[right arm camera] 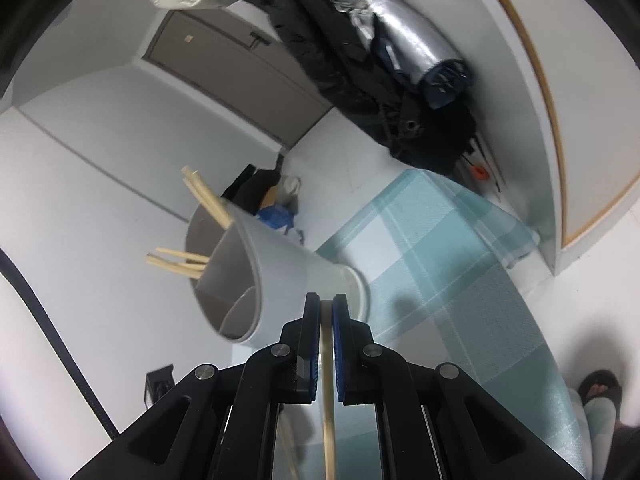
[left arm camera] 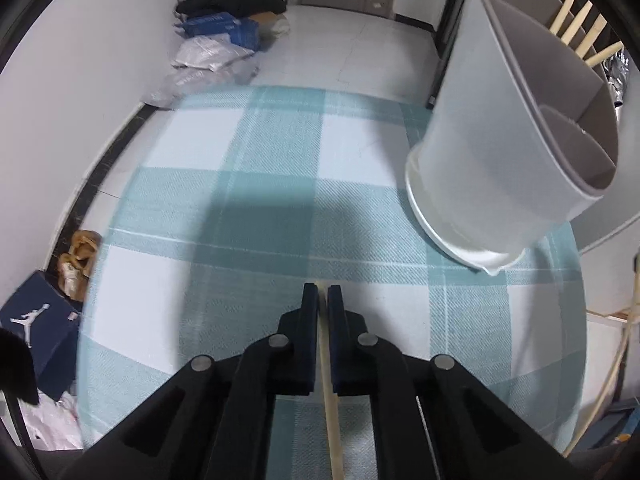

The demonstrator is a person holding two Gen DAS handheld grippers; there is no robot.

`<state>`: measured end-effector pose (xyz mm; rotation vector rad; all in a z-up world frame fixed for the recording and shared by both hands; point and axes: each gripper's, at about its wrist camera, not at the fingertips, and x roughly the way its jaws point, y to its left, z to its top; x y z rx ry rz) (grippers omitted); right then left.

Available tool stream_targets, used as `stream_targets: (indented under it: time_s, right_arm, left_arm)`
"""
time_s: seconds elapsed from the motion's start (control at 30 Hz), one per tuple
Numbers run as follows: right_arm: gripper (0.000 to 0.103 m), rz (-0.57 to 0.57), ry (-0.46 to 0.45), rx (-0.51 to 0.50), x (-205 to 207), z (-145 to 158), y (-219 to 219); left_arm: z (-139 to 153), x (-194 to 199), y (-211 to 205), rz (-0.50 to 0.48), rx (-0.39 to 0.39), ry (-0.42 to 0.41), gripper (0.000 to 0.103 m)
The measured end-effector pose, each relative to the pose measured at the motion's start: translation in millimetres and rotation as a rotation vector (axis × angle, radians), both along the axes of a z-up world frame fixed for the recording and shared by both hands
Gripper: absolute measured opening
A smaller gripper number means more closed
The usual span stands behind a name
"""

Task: Organize utensils
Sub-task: 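Lift the chopstick with the right gripper while the left gripper grasps the last chopstick, then carry both chopsticks over the white holder and lower them into it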

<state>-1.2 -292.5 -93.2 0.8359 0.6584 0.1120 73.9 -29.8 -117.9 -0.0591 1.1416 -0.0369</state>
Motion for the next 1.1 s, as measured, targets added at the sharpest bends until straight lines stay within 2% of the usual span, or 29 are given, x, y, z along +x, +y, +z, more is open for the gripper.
stream_targets:
  time_s: [0.07, 0.23, 0.4, 0.67, 0.83, 0.97, 1.1]
  right_arm:
    - [0.006, 0.012, -0.022, -0.024, -2, 5, 4]
    - [0.005, 0.044, -0.074, -0.111, -8, 17, 17]
    - [0.005, 0.11, -0.154, -0.194, -18, 34, 37]
    - [0.005, 0.141, -0.266, -0.372, -40, 59, 64]
    - [0.005, 0.148, -0.298, -0.431, -49, 66, 73]
    - [0.005, 0.149, -0.292, -0.424, -57, 67, 73]
    - [0.005, 0.143, -0.294, -0.432, -63, 70, 74]
  left_arm:
    - [6, -2, 0, -0.009, -0.033, -0.021, 0.001]
    - [28, -14, -2, -0.037, -0.047, -0.106, 0.001]
    - [60, -29, 4, -0.061, -0.116, -0.2, 0.001]
    - [96, -56, 5, -0.124, -0.114, -0.358, 0.001]
    - [100, -62, 12, -0.137, -0.133, -0.385, 0.001]
    - [103, -72, 17, -0.15, -0.189, -0.391, 0.001]
    - [107, -80, 18, -0.164, -0.191, -0.392, 0.001]
